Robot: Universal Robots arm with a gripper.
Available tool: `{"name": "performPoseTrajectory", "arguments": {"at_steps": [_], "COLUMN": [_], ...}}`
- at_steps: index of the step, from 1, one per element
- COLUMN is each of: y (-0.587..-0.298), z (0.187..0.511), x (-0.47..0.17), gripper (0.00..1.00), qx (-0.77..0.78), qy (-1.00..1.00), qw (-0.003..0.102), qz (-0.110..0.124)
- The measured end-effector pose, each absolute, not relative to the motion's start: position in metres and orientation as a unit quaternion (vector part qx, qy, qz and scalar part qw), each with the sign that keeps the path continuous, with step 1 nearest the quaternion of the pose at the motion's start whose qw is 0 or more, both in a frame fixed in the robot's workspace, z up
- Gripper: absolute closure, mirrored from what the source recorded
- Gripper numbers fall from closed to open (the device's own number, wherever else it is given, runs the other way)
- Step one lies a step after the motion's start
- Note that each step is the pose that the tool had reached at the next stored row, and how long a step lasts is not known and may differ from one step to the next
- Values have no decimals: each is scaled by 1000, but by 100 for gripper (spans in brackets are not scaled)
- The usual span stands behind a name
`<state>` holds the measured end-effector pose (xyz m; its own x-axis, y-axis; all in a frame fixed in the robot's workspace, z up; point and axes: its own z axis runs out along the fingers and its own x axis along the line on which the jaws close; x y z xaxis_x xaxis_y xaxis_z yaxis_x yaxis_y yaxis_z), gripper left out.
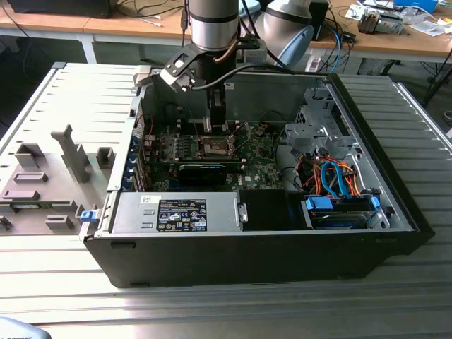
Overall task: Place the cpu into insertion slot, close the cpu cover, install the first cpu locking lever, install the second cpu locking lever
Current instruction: 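Place the cpu into insertion slot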
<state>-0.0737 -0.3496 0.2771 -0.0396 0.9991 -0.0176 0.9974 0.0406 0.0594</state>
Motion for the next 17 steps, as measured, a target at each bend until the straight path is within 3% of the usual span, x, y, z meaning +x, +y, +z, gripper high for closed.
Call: {"name": "performPoseTrajectory", "arguments": {"at_steps": [17], "y": [-349], "z": [272], "x": [-74], "gripper": [45], "qx": [692], "qy": [721], "qw": [27], "qz": [15]}}
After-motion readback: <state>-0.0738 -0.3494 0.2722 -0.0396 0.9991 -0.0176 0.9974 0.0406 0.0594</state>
